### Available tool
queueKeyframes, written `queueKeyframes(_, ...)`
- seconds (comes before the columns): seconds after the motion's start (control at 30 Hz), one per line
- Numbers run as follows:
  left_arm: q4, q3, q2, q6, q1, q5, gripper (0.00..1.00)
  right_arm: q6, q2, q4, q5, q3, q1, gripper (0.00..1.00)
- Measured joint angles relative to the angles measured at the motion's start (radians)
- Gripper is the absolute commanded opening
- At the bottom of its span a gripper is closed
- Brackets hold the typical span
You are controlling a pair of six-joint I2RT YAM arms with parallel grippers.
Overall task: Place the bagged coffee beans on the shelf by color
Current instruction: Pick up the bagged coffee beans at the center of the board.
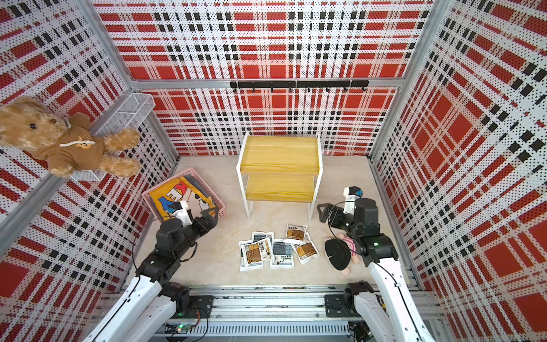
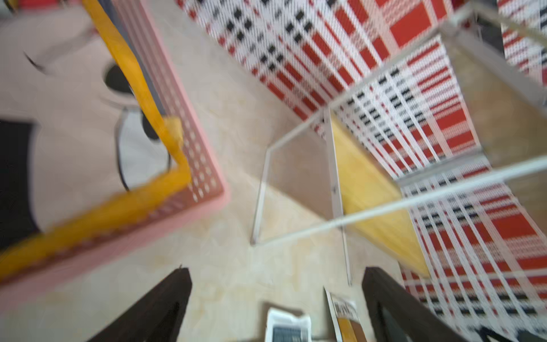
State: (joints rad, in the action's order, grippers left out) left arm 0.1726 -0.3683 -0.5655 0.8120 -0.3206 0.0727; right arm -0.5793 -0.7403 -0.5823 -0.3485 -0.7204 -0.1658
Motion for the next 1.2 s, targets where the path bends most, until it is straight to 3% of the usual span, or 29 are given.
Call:
queueKeyframes(0.23,0.056,0.035,0.053,0.082,-0.214,0.019,0.98,-0.164,0.047,-0.085,-0.017,0.122,-0.297,1.00)
queueKeyframes(0.5,0.029,0.026,-0.104,0.065,-0.419,-0.093,1.00,-0.328,-0.082,0.015,0.014,0.212,-0.558,1.00)
queueKeyframes(0.87,-0.056,-0.048,-0.346,-0.052,-0.430,-0.137,0.99,-0.377,-0.375,0.185,0.000,0.154,-0.679,1.00)
queueKeyframes(1.2,-0.082,-0.061,-0.447,-0.142,-0.333,-0.052,0.99,-0.388,-0.538,0.282,-0.021,0.030,-0.789,1.00)
